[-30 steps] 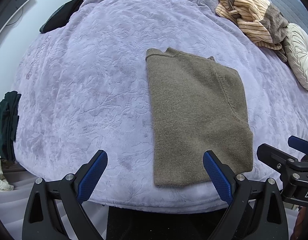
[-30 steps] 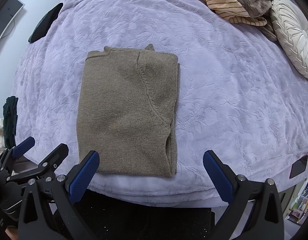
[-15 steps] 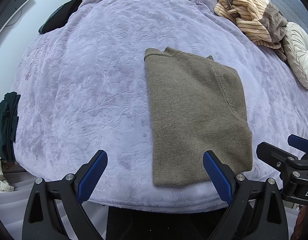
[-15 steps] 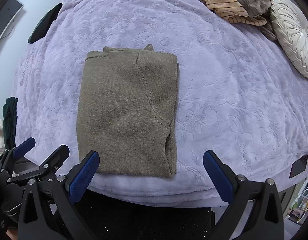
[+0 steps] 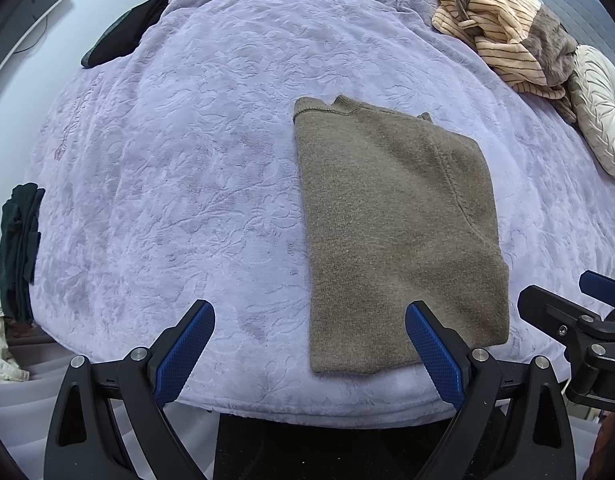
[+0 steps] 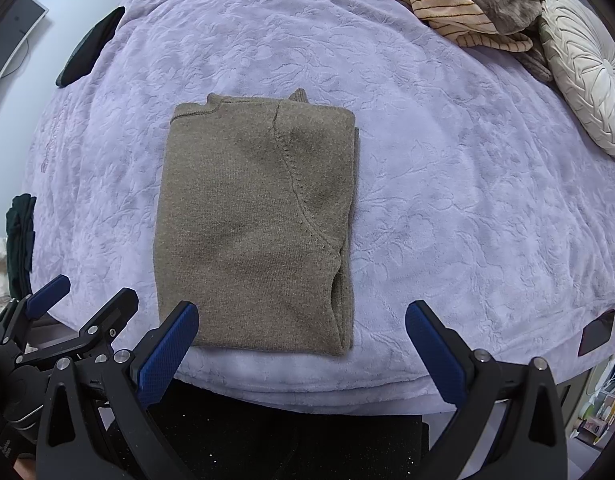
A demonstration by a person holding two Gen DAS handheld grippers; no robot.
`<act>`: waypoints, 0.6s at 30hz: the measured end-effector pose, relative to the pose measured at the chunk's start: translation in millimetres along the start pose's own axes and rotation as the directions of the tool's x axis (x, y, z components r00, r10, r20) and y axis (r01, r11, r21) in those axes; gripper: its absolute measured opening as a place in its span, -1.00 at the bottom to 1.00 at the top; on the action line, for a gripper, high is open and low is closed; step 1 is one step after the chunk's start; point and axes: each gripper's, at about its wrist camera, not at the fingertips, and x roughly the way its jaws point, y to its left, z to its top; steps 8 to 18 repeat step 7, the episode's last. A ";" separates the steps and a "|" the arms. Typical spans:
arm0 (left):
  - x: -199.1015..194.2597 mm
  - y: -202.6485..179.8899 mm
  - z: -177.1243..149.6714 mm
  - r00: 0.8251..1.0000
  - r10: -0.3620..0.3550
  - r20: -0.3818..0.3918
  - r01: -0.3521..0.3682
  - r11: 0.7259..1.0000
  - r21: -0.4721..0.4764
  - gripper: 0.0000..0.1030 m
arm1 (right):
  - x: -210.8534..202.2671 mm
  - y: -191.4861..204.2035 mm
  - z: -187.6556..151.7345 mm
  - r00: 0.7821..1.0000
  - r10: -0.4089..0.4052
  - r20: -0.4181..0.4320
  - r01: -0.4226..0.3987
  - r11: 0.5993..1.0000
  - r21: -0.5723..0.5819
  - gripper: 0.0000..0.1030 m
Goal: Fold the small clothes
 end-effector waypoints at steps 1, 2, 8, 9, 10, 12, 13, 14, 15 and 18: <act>-0.2 -0.5 -0.5 1.000 0.002 0.004 -0.002 1.000 0.004 0.88 | -0.1 -0.1 0.1 1.000 -0.001 0.000 0.001 1.000 -0.001 1.00; -0.2 -0.1 -0.3 1.000 0.004 0.007 -0.004 1.000 0.007 0.88 | 0.1 0.1 0.0 1.000 -0.001 0.000 0.001 1.000 -0.001 1.00; -0.6 -0.9 -1.6 1.000 -0.001 0.010 0.001 1.000 0.020 0.88 | 0.8 0.6 0.4 1.000 -0.001 0.000 0.001 1.000 -0.002 1.00; -0.6 -0.9 -1.6 1.000 -0.001 0.010 0.001 1.000 0.020 0.88 | 0.8 0.6 0.4 1.000 -0.001 0.000 0.001 1.000 -0.002 1.00; -0.6 -0.9 -1.6 1.000 -0.001 0.010 0.001 1.000 0.020 0.88 | 0.8 0.6 0.4 1.000 -0.001 0.000 0.001 1.000 -0.002 1.00; -0.6 -0.9 -1.6 1.000 -0.001 0.010 0.001 1.000 0.020 0.88 | 0.8 0.6 0.4 1.000 -0.001 0.000 0.001 1.000 -0.002 1.00; -0.6 -0.9 -1.6 1.000 -0.001 0.010 0.001 1.000 0.020 0.88 | 0.8 0.6 0.4 1.000 -0.001 0.000 0.001 1.000 -0.002 1.00; -0.6 -0.9 -1.6 1.000 -0.001 0.010 0.001 1.000 0.020 0.88 | 0.8 0.6 0.4 1.000 -0.001 0.000 0.001 1.000 -0.002 1.00; -0.6 -0.9 -1.6 1.000 -0.001 0.010 0.001 1.000 0.020 0.88 | 0.8 0.6 0.4 1.000 -0.001 0.000 0.001 1.000 -0.002 1.00; -0.6 -0.9 -1.6 1.000 -0.001 0.010 0.001 1.000 0.020 0.88 | 0.8 0.6 0.4 1.000 -0.001 0.000 0.001 1.000 -0.002 1.00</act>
